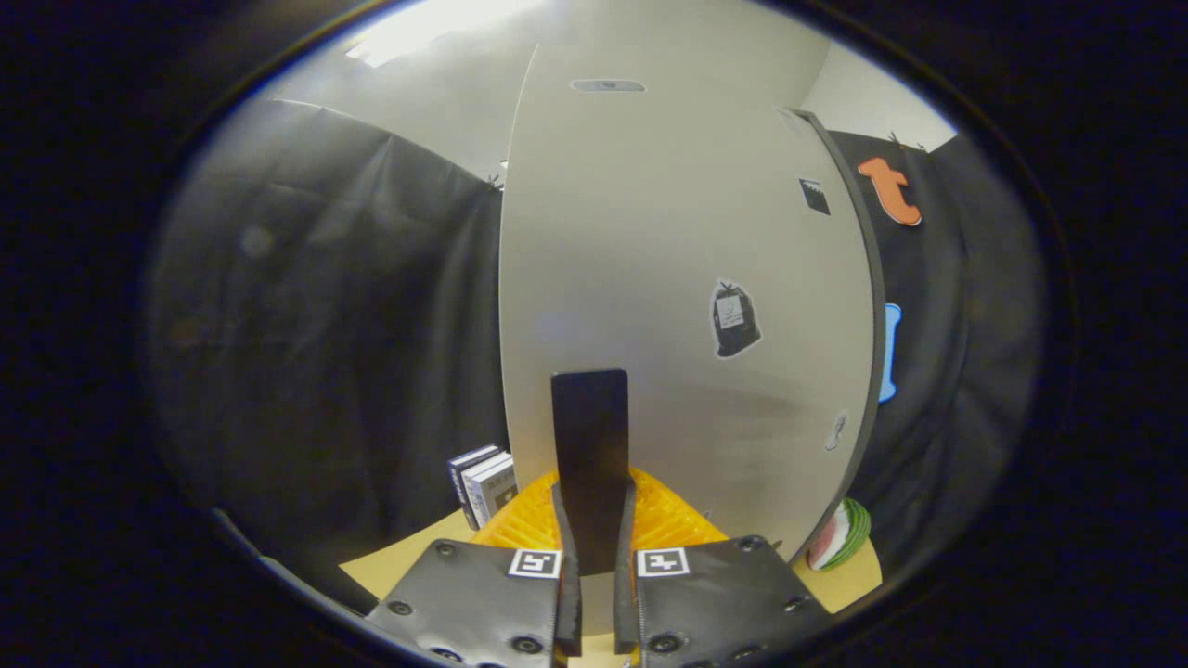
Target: Open the shoe cabinet door, grab the shoes and put them into the shoe cabinet, then close the shoe cabinet door.
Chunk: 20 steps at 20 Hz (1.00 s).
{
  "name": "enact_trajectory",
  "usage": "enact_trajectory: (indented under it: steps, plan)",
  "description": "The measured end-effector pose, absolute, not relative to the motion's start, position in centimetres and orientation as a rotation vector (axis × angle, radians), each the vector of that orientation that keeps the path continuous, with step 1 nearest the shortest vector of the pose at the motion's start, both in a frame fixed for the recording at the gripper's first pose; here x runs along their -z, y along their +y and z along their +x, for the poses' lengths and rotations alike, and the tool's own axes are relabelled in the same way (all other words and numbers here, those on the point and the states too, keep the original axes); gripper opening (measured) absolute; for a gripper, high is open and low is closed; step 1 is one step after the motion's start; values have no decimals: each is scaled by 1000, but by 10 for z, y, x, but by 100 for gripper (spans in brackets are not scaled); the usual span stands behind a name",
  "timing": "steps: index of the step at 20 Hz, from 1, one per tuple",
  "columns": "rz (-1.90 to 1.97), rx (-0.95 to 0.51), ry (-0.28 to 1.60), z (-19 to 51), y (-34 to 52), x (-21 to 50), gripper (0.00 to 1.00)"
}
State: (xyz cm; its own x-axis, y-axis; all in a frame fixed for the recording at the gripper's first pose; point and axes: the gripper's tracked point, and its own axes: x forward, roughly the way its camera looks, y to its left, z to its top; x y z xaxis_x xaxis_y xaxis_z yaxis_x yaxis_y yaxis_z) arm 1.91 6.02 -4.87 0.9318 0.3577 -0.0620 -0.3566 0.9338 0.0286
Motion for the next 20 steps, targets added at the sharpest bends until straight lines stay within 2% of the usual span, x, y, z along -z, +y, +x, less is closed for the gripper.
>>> enact_trajectory:
  steps: [7,20]
  plan:
    - [25,-362,71,-5,14,45,15]
    - [21,-244,68,-17,-42,42,14]
